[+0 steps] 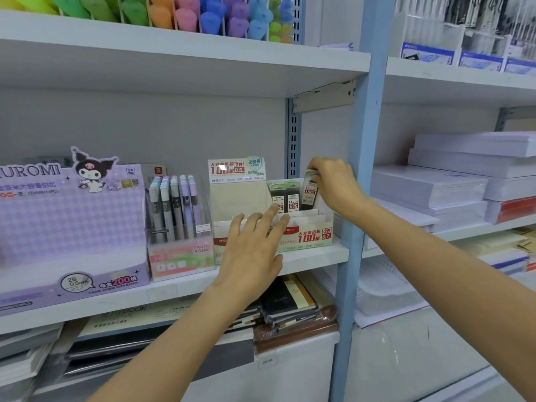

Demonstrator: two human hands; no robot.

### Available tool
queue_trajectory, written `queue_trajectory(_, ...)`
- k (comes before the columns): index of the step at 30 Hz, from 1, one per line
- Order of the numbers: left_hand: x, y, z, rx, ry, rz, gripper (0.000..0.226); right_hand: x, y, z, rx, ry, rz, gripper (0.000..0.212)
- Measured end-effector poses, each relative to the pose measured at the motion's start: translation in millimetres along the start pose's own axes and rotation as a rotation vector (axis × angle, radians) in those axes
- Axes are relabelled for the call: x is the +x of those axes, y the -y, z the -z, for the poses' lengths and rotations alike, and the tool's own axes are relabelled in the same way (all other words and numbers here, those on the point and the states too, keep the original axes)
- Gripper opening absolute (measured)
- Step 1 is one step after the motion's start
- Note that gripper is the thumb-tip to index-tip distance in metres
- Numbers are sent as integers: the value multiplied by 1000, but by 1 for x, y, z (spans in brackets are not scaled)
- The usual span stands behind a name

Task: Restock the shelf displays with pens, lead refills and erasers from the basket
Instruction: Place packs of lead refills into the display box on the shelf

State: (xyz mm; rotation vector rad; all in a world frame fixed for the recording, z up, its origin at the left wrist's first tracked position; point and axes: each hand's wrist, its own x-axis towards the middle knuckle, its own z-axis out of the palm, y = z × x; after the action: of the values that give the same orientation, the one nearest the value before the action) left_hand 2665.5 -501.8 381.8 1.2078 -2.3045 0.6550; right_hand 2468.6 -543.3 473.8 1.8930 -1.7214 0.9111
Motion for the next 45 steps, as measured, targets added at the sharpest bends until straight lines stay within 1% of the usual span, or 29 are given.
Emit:
queue_trajectory(3, 0, 2, 1, -13, 9, -11, 70, -1, -3, -11, -23, 123, -36, 27)
queue_trajectory(5, -1, 3, 4, -36, 25, -22, 70, -2, -4, -15, -42, 151, -31, 30)
queue_trajectory(7, -6, 2, 9, -100, 10, -48, 68, -11, -1, -13, 3, 92, -2, 33)
queue_trajectory(9, -21, 1, 15, -190, -79, -74, 61, -28, 7, -9, 96, -62, 81, 31)
queue_trajectory(11, -48, 2, 13, -250, -237, -88, 44, -53, 24, -5, 245, -198, 193, 23)
queue_trajectory(12, -66, 4, 7, -260, -314, -92, 34, -70, 35, -6, 323, -218, 251, 19)
queue_trajectory(13, -87, 6, -1, -265, -354, -89, 26, -87, 46, -10, 392, -208, 298, 17)
queue_trajectory(14, -109, 8, -11, -282, -346, -79, 21, -107, 59, -18, 457, -165, 328, 18)
queue_trajectory(15, -134, 10, -23, -311, -294, -57, 18, -128, 71, -30, 528, -87, 337, 20)
queue_trajectory(17, -187, 14, -52, -387, -113, 44, 14, -173, 94, -63, 630, 131, 330, 25)
queue_trajectory(18, -215, 15, -67, -432, 13, 123, 13, -197, 104, -83, 644, 258, 318, 26)
queue_trajectory(21, -293, 18, -112, -563, 480, 350, 11, -270, 123, -147, 630, 654, 253, 27)
queue_trajectory(23, -339, 15, -139, -567, 731, 408, 11, -317, 125, -188, 593, 896, 222, 26)
queue_trajectory(25, -379, 6, -164, -520, 896, 417, 13, -361, 122, -224, 528, 1094, 212, 24)
queue_trajectory(27, -412, -6, -184, -510, 1001, 471, 19, -402, 115, -251, 462, 1234, 192, 20)
queue_trajectory(30, -444, -20, -207, -473, 1029, 568, 27, -454, 106, -279, 401, 1372, 129, 21)
queue_trajectory(32, -457, -28, -217, -362, 1030, 620, 41, -479, 103, -291, 367, 1438, 82, 31)
queue_trajectory(35, -464, -39, -226, -237, 1022, 649, 55, -506, 105, -303, 274, 1420, 57, 49)
queue_trajectory(37, -466, -41, -230, -241, 992, 660, 57, -520, 108, -308, 226, 1385, 75, 53)
queue_trajectory(39, -466, -38, -233, -324, 971, 687, 52, -525, 108, -314, 253, 1365, 69, 47)
queue_trajectory(41, -464, -33, -233, -460, 928, 750, 38, -523, 103, -317, 405, 1395, -14, 33)
queue_trajectory(43, -459, -28, -231, -653, 852, 888, 19, -515, 95, -317, 571, 1432, -128, 21)
queue_trajectory(45, -453, -24, -229, -830, 803, 1049, 13, -506, 87, -315, 671, 1400, -214, 18)
